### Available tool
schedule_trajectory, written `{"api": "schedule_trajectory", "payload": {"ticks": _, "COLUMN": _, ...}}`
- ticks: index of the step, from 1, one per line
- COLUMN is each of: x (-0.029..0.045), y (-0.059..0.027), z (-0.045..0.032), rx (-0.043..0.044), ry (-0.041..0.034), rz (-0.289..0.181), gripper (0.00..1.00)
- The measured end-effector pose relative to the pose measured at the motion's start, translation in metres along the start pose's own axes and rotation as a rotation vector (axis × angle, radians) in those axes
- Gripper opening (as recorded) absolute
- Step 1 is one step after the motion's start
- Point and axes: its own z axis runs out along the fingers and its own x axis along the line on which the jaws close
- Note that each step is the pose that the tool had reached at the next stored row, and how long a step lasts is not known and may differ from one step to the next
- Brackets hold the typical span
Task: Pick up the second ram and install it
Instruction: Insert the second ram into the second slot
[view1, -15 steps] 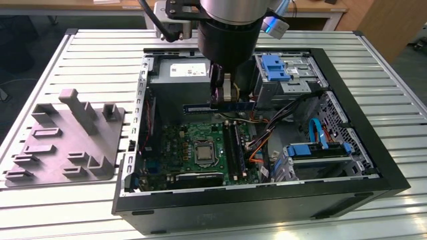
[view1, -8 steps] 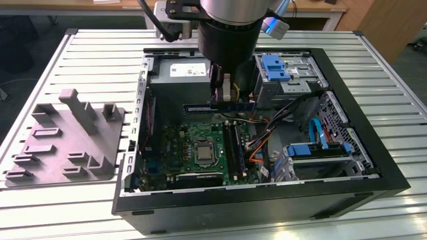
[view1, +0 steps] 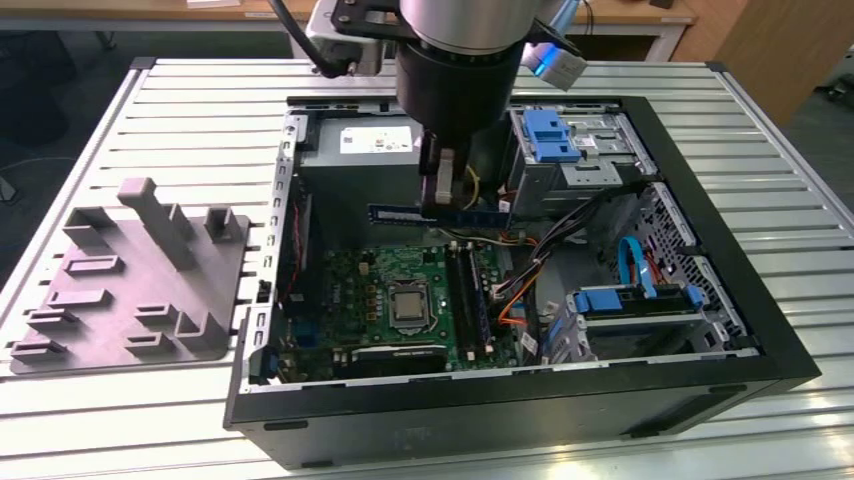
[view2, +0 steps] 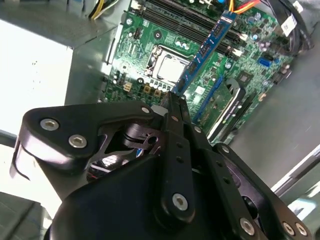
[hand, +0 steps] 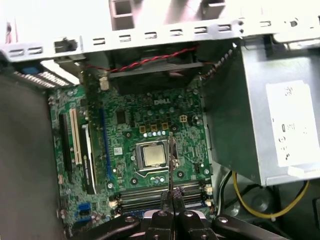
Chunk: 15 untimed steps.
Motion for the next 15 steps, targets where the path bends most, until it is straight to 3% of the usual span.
{"api": "schedule_trajectory", "payload": {"ticks": 15, "x": 0.0003, "y": -0.0003, "z": 0.0064, "rx": 0.0132, "ry": -0.0134, "rz": 0.273, "gripper": 0.11}}
